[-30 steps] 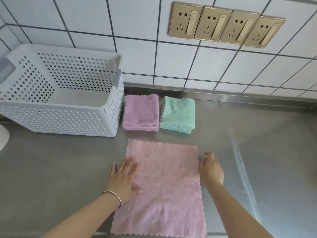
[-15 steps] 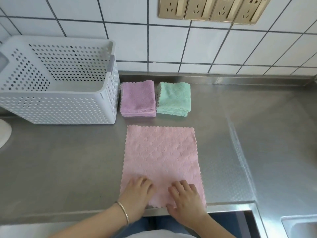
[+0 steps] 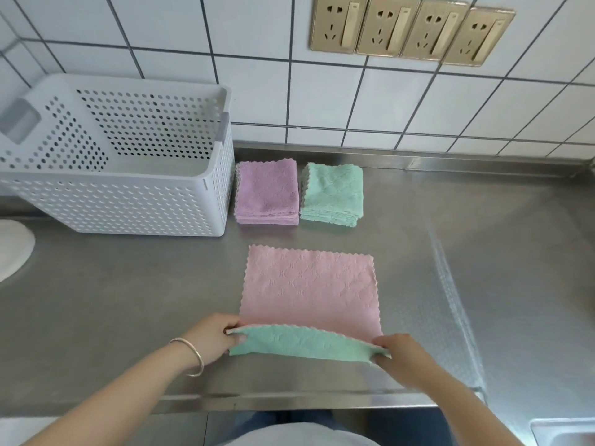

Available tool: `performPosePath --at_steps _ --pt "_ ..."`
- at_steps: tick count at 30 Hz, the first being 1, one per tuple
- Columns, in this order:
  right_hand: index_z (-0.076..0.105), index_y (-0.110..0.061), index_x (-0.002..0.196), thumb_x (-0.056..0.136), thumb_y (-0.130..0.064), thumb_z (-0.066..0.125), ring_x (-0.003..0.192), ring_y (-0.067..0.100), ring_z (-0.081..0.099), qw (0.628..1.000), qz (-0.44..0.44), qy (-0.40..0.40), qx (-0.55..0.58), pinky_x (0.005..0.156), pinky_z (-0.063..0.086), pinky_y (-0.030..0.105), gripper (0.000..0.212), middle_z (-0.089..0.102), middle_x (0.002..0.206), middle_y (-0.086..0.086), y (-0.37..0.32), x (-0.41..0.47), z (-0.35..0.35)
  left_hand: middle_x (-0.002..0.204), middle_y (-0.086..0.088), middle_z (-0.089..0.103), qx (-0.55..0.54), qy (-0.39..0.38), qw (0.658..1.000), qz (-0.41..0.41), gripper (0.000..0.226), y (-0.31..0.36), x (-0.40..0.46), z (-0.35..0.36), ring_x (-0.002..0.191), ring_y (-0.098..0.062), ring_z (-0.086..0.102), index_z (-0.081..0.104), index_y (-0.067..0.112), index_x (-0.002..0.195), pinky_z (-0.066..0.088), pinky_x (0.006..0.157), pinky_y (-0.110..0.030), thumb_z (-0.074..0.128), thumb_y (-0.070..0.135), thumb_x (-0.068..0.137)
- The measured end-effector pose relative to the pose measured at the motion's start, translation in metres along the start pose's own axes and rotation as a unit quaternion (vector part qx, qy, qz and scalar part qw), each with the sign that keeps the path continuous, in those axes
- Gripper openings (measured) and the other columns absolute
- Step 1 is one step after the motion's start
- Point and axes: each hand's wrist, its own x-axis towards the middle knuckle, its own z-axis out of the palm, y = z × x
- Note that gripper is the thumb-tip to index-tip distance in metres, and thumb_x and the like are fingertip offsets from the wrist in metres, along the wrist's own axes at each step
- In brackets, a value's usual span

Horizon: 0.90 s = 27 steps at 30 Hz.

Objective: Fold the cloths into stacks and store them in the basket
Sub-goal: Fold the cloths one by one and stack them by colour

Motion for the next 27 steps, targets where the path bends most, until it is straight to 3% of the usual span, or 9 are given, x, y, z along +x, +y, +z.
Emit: performPosePath --at_steps 2,4,6,7,10,14,18,27 --pt "0.066 -0.017 0.108 0.09 -0.032 0.056 0.093 0.017 0.062 0.997 0.024 -0.077 0.006 0.082 0.046 0.025 0.025 0.066 0.107 -0.002 0.005 0.006 -0.014 0.061 0.009 0.054 -0.059 -0.048 0.997 -0.027 0.027 0.005 0.002 -0.009 0.059 -0.003 0.051 0.054 0.021 0.062 0.047 0.056 -0.01 0.058 0.009 0.086" --pt "0.066 -0.022 0.102 0.087 -0.035 0.061 0.082 0.015 0.062 0.995 0.048 -0.08 0.046 0.076 0.045 0.024 0.021 0.066 0.098 -0.004 0.008 0.014 -0.027 0.067 0.01 0.06 -0.113 -0.06 0.991 -0.045 0.025 0.01 0.005 -0.016 0.063 -0.004 0.058 0.057 0.024 0.069 0.049 0.055 -0.012 0.057 0.008 0.088" --pt "0.061 -0.023 0.084 0.085 -0.03 0.065 0.069 0.013 0.055 0.986 0.08 -0.041 0.138 0.069 0.043 0.025 0.009 0.063 0.082 -0.002 0.011 0.027 -0.037 0.074 0.007 0.063 -0.167 -0.03 0.984 -0.052 0.018 0.015 0.012 -0.023 0.068 -0.01 0.059 0.059 0.025 0.077 0.05 0.06 -0.016 0.057 0.011 0.088" --pt "0.061 -0.02 0.075 0.085 -0.025 0.066 0.063 0.014 0.052 0.974 0.097 -0.004 0.203 0.063 0.041 0.025 0.013 0.061 0.074 -0.001 0.011 0.035 -0.04 0.078 0.005 0.065 -0.188 -0.004 0.981 -0.052 0.013 0.016 0.018 -0.025 0.072 -0.014 0.06 0.061 0.025 0.08 0.05 0.065 -0.022 0.058 0.014 0.087" --pt "0.063 -0.004 0.075 0.087 -0.017 0.061 0.06 0.016 0.049 0.939 0.14 0.083 0.303 0.056 0.035 0.026 0.018 0.057 0.068 0.003 0.009 0.059 -0.041 0.089 -0.002 0.067 -0.203 0.073 0.974 -0.069 0.008 0.021 0.042 -0.027 0.077 -0.018 0.06 0.063 0.018 0.089 0.045 0.068 -0.028 0.056 0.016 0.089" --pt "0.048 -0.009 0.066 0.089 -0.018 0.055 0.057 0.016 0.039 0.933 0.157 0.138 0.293 0.051 0.027 0.027 0.026 0.044 0.062 0.002 0.002 0.086 -0.034 0.107 -0.011 0.068 -0.15 0.163 0.969 -0.112 0.021 0.025 0.076 -0.026 0.098 -0.029 0.064 0.063 0.013 0.107 0.047 0.087 -0.036 0.054 0.02 0.09" --pt "0.058 -0.003 0.085 0.091 -0.024 0.052 0.069 0.022 0.048 0.934 0.171 0.166 0.266 0.052 0.032 0.027 0.022 0.054 0.072 0.006 0.0 0.102 -0.034 0.112 -0.011 0.066 -0.082 0.214 0.965 -0.13 0.028 0.031 0.094 -0.025 0.103 -0.031 0.059 0.059 0.013 0.115 0.04 0.079 -0.028 0.051 0.025 0.091" --pt "0.055 -0.008 0.086 0.092 -0.03 0.05 0.075 0.028 0.057 0.929 0.204 0.193 0.241 0.058 0.04 0.029 0.023 0.059 0.074 0.007 -0.003 0.115 -0.026 0.121 -0.02 0.06 -0.009 0.241 0.958 -0.156 0.04 0.04 0.106 -0.02 0.112 -0.037 0.054 0.047 0.008 0.128 0.042 0.088 -0.034 0.046 0.028 0.093"
